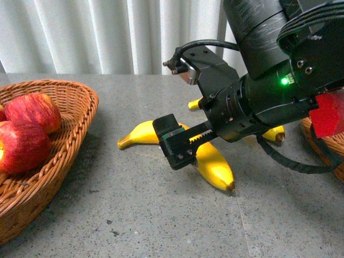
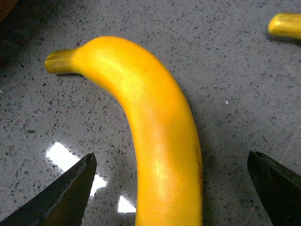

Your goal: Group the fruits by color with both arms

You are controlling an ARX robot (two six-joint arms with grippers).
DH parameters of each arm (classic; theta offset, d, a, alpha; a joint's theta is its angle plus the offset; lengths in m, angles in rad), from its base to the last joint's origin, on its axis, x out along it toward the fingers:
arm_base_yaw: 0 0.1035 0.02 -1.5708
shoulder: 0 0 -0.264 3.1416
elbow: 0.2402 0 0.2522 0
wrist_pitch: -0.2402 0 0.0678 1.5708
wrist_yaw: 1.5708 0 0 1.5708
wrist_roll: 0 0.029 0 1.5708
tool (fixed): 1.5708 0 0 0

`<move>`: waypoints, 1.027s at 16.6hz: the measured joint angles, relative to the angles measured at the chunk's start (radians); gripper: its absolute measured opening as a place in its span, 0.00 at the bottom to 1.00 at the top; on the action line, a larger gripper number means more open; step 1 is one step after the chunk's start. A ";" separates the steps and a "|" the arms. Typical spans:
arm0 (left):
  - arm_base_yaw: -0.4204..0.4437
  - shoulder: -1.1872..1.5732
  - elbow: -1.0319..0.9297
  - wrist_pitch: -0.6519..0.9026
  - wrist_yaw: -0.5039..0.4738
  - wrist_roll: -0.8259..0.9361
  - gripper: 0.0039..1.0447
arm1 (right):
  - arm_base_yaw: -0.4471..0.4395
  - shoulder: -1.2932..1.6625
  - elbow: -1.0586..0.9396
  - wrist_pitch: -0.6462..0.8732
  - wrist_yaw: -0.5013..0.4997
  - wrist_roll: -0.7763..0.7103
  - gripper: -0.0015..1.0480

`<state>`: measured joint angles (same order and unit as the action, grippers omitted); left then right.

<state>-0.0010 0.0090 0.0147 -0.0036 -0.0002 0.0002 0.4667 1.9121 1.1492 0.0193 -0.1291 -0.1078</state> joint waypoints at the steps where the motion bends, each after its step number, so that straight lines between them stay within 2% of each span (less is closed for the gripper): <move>1: 0.000 0.000 0.000 0.000 0.000 0.000 0.94 | 0.005 0.006 0.000 -0.002 0.000 -0.006 0.94; 4: 0.000 0.000 0.000 0.000 0.000 0.000 0.94 | 0.013 0.013 -0.001 0.000 0.003 -0.023 0.93; 10: 0.000 0.000 0.000 0.000 0.000 0.000 0.94 | 0.018 0.010 -0.016 0.005 0.007 -0.035 0.37; 11: 0.000 0.000 0.000 0.000 0.000 0.000 0.94 | 0.017 0.004 -0.016 0.000 0.007 -0.033 0.33; 14: 0.000 0.000 0.000 0.000 0.000 0.000 0.94 | -0.011 -0.042 -0.003 -0.003 -0.017 -0.001 0.31; 17: 0.000 0.000 0.000 0.000 0.000 0.000 0.94 | -0.097 -0.119 0.060 -0.009 -0.032 0.042 0.31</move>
<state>-0.0010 0.0090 0.0147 -0.0032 -0.0002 0.0006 0.3702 1.7931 1.2091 0.0101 -0.1608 -0.0658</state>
